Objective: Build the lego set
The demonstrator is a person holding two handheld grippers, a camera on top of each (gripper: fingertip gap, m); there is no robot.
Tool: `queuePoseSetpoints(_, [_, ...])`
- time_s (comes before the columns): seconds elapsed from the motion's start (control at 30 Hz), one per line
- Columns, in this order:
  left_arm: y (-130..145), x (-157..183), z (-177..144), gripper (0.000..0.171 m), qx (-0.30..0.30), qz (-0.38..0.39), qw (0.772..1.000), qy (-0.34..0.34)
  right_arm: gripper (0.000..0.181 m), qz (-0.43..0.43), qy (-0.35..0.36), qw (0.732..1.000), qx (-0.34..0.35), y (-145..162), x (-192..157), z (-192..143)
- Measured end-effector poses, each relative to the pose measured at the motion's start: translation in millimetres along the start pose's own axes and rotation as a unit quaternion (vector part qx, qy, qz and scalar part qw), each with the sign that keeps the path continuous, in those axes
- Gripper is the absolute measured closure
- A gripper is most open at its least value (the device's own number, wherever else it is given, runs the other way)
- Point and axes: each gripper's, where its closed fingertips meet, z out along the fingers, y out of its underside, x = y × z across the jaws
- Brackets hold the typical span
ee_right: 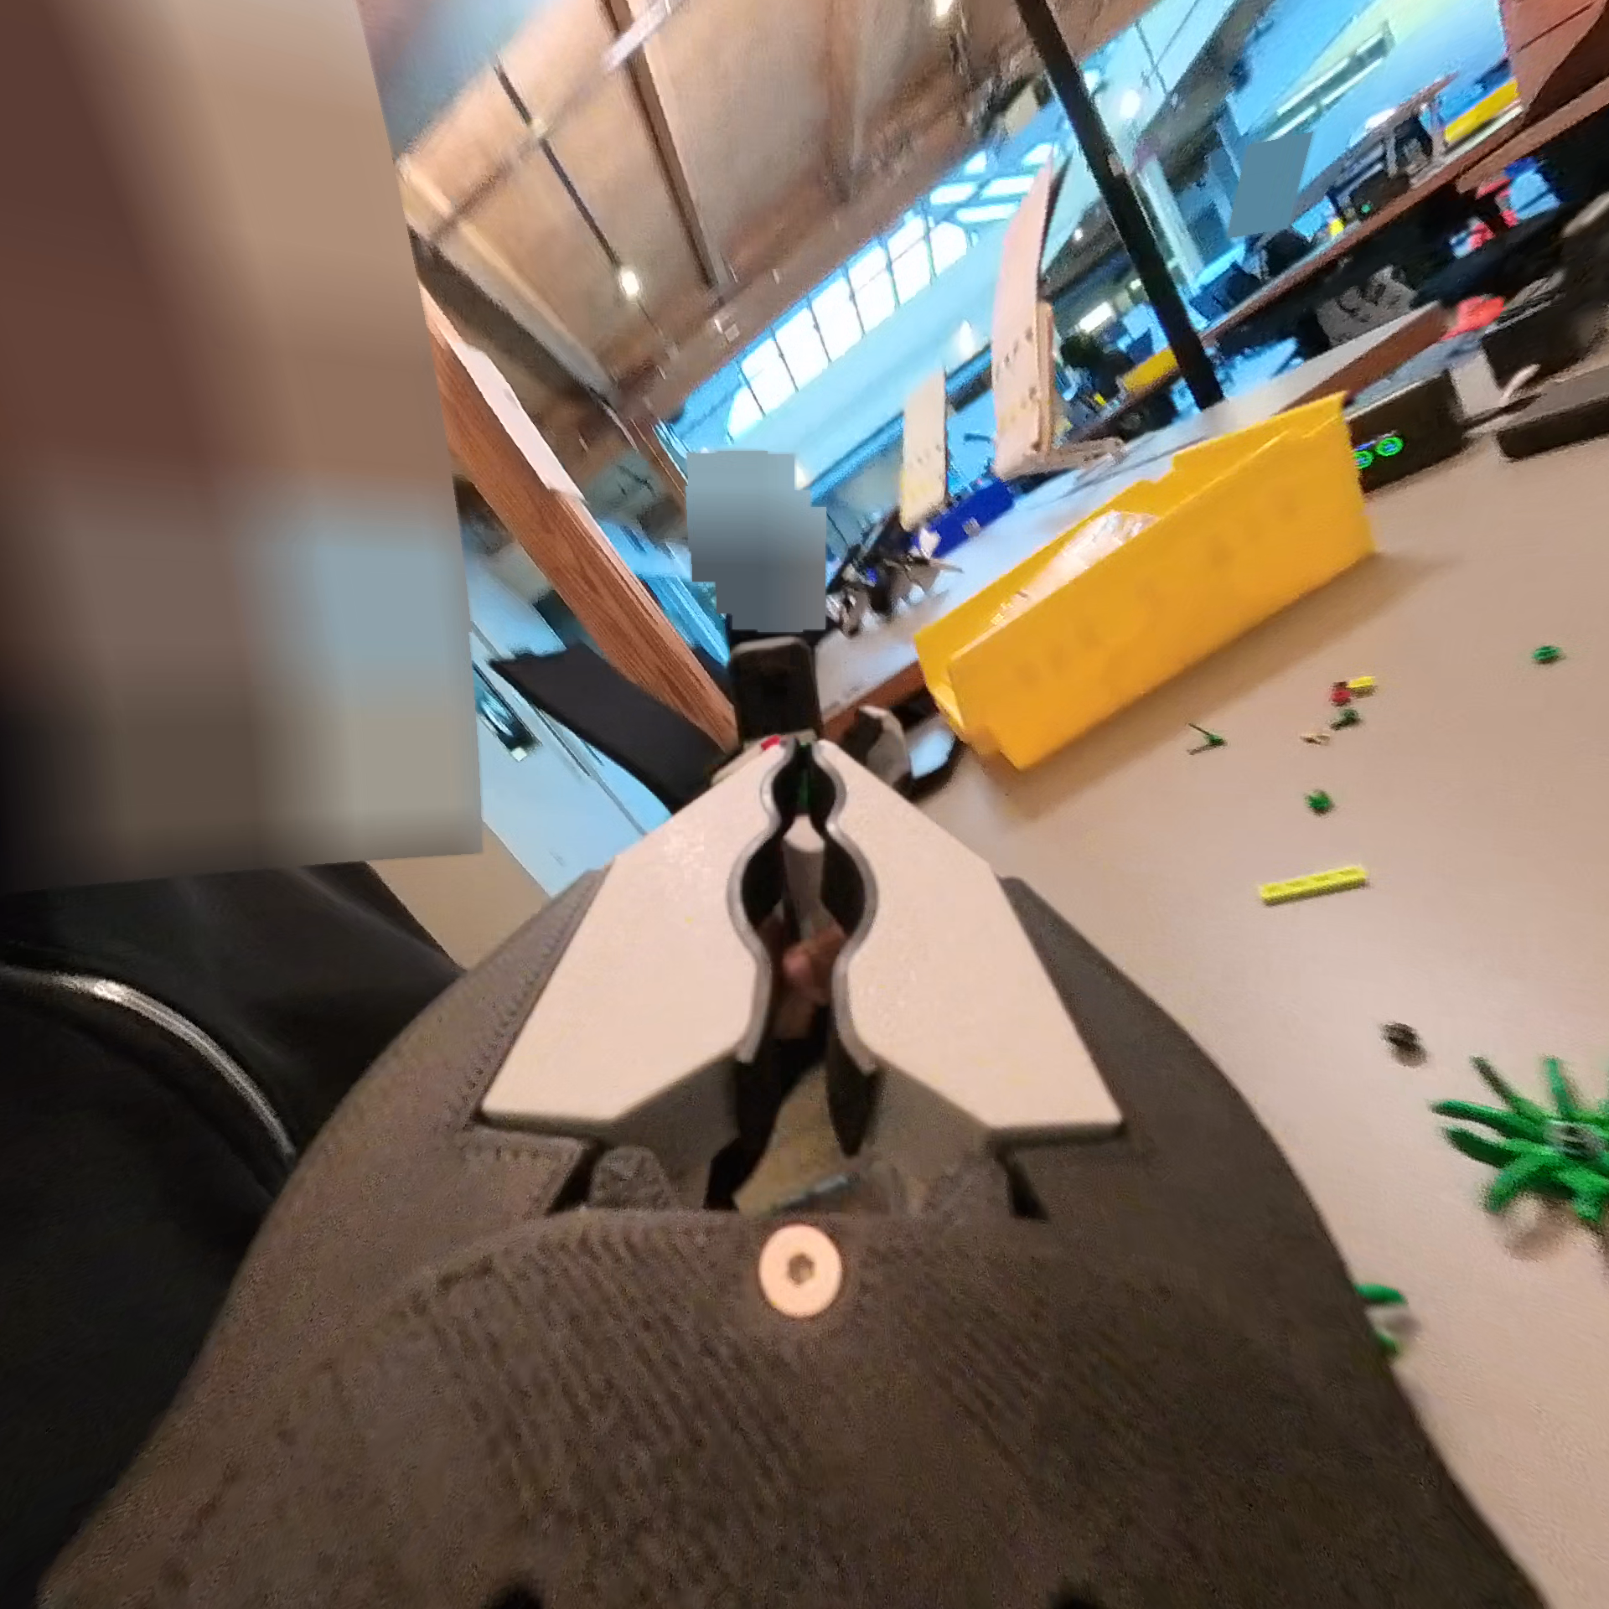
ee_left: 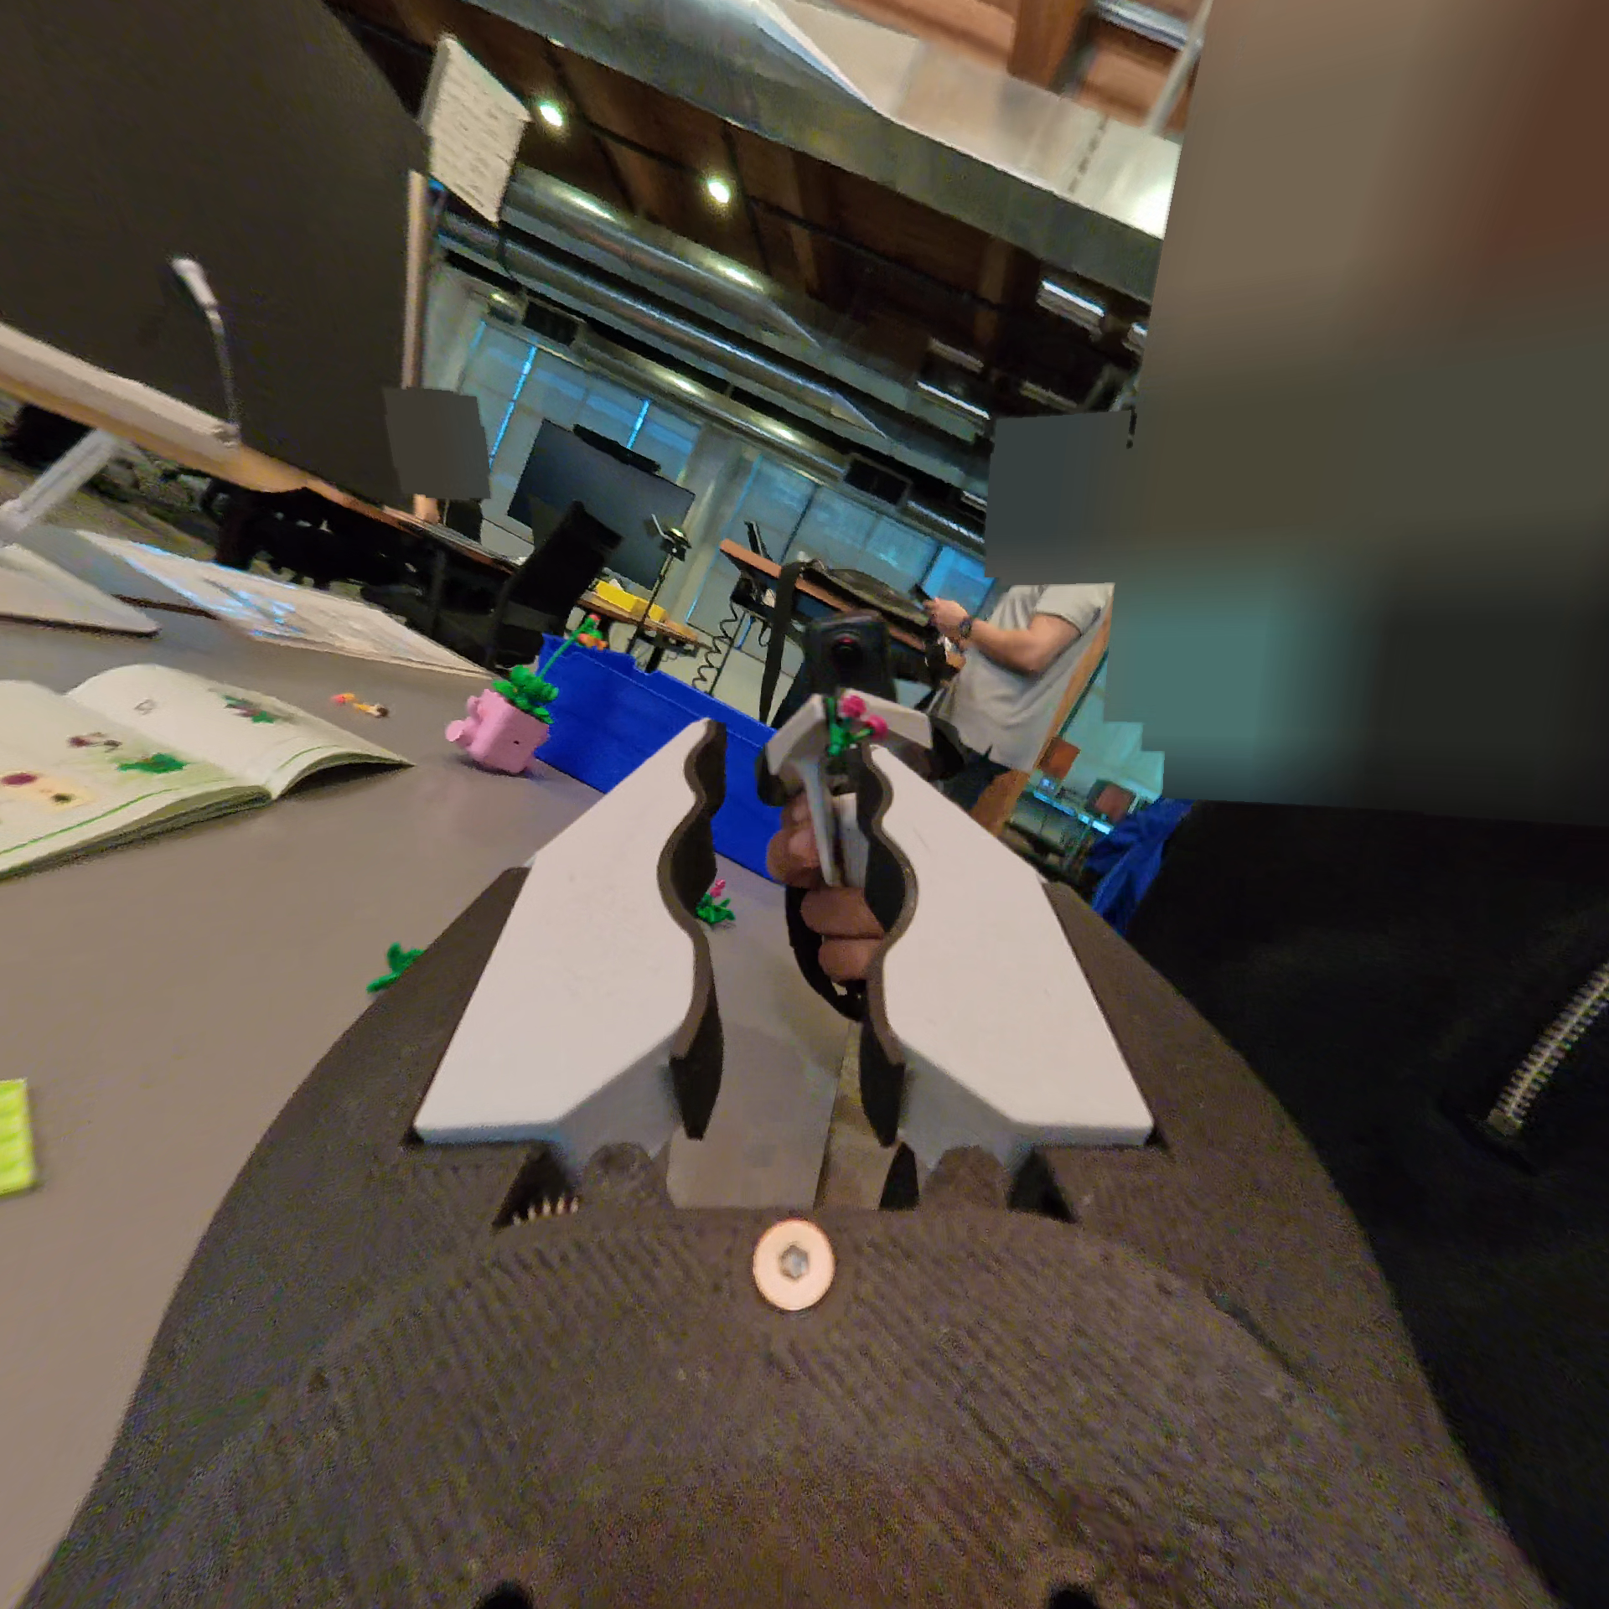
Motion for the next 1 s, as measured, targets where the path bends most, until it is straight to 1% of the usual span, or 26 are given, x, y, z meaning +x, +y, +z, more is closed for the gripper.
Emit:
queuePoseSetpoints(0.1, [9.5,14.4,14.8,0.144,-0.015,0.040,0.999,0.002,0.181,0.043,-0.024,0.999,0.020,4.2,-2.2,8.0])
queuePoseSetpoints(0.2, [10.1,13.5,18.2,0.151,-0.010,0.064,0.998,-0.027,0.181,0.077,-0.041,0.996,0.033,6.5,-4.4,14.5])
queuePoseSetpoints(0.3, [4.5,13.5,14.2,0.162,0.003,0.065,0.997,-0.030,0.181,0.086,-0.042,0.995,0.034,8.3,-4.0,18.3])
queuePoseSetpoints(0.37, [5.2,13.1,13.0,0.162,0.002,0.049,0.999,-0.020,0.181,0.084,-0.040,0.995,0.035,8.7,-4.2,20.1])
queuePoseSetpoints(0.5, [5.3,15.7,13.3,0.162,0.012,-0.003,1.000,0.014,0.181,0.082,-0.042,0.995,0.033,9.6,-5.2,22.5])
queuePoseSetpoints(0.63, [6.0,13.7,13.8,0.162,0.024,-0.093,0.994,0.048,0.181,0.071,-0.039,0.996,0.035,8.4,-4.8,22.2])
queuePoseSetpoints(0.73, [5.7,16.5,13.8,0.163,0.036,-0.165,0.981,0.095,0.181,0.066,-0.046,0.996,0.033,8.3,-6.8,22.1])
queuePoseSetpoints(0.8, [5.0,19.9,13.4,0.168,0.042,-0.201,0.970,0.127,0.181,0.062,-0.050,0.996,0.030,8.4,-8.4,22.2])
queuePoseSetpoints(0.87, [4.7,21.3,13.3,0.168,0.046,-0.229,0.961,0.146,0.181,0.059,-0.053,0.996,0.026,8.5,-9.6,21.9])
queuePoseSetpoints(1.0, [3.3,23.8,12.9,0.168,0.054,-0.259,0.949,0.171,0.181,0.051,-0.060,0.997,0.023,8.2,-12.7,22.1])
